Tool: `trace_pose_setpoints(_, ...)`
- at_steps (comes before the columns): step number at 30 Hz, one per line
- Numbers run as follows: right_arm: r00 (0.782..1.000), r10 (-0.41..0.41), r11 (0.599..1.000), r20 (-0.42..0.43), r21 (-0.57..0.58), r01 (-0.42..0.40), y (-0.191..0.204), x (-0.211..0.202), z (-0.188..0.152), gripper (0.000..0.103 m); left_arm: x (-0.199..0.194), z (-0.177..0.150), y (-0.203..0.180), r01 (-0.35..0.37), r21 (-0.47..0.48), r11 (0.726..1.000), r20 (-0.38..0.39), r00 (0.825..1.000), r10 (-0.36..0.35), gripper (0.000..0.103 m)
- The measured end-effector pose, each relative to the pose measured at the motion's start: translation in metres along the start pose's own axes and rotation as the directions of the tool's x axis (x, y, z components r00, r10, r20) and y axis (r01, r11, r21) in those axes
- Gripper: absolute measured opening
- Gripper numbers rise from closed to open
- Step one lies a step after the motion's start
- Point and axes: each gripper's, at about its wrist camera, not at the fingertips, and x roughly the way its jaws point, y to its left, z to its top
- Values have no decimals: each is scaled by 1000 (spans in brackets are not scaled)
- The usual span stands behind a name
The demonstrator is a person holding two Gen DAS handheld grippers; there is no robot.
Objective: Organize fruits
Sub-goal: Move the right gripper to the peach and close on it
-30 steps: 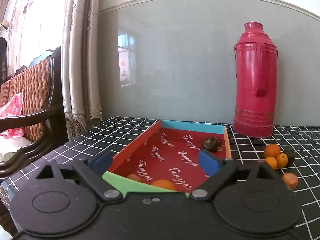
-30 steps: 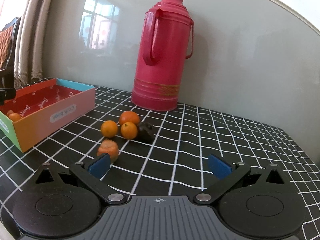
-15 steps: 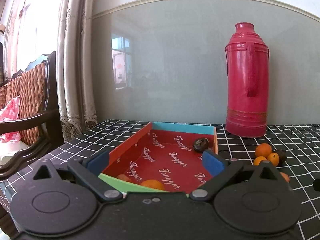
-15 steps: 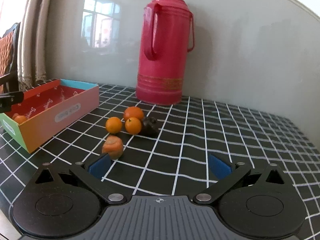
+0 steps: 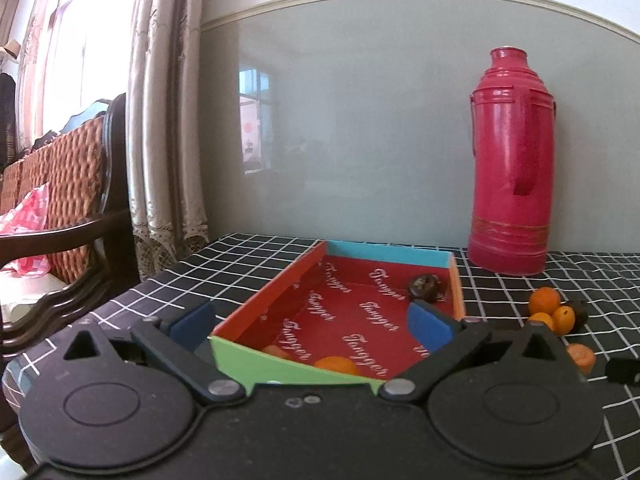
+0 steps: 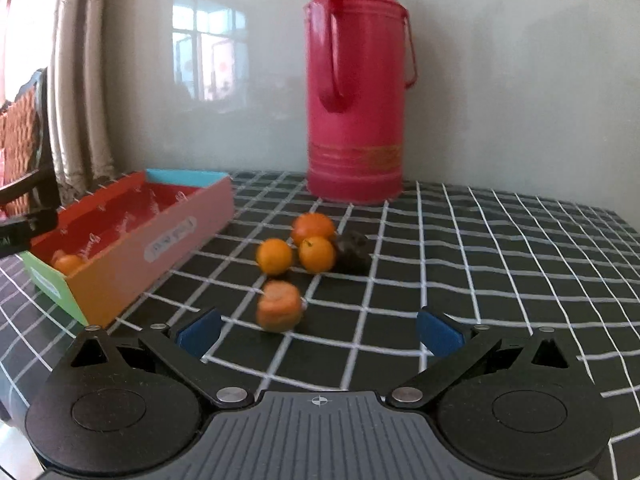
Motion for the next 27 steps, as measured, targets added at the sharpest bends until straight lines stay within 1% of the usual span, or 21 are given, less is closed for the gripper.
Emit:
trace_pose_setpoints(1,1000,-10,1000,7,-15,10,4,1,1,103,0,0,3,-6,-1,1000,-2,1000,6,97)
trace_pose_setpoints(3,1000,-22,999,-6,-37,22,9,6,1,103,1,0,8,-20,-2,1000,-6,1000,20,97)
trace_pose_setpoints(8,1000,-22,998,-11,-52,21,17,16,4,103,3,-2,21,-57,-11,998,-14,998,57,97)
trace_pose_setpoints(12,999,-31,995,-21,-93,28,26,25,5,102,4,-2,31,-84,-22,996,-33,996,83,97)
trace_pose_setpoints(15,999,-30,995,-17,-91,28,27,30,6,102,5,-3,40,-101,-38,994,-41,994,99,97)
trace_pose_setpoints(16,999,-33,995,-13,-90,32,27,31,7,92,5,-3,43,-102,-44,994,-40,994,100,97)
trace_pose_setpoints(17,999,-32,996,-16,-88,31,27,33,9,80,4,-3,45,-105,-45,993,-40,994,103,97)
trace_pose_setpoints(18,999,-31,997,-27,-78,29,26,36,9,77,4,-3,46,-106,-42,993,-42,994,105,97)
trace_pose_setpoints(20,998,-27,998,-50,-61,24,24,42,10,75,5,-3,50,-109,-37,993,-47,993,107,97)
trace_pose_setpoints(22,998,-26,998,-58,-57,23,25,46,11,74,5,-4,54,-115,-42,993,-48,992,113,97)
trace_pose_setpoints(24,998,-26,998,-62,-59,22,27,49,11,70,4,-4,59,-122,-53,991,-53,991,120,97)
trace_pose_setpoints(27,993,-32,998,-109,-55,26,29,60,9,51,4,-6,66,-131,-64,989,-64,990,127,97)
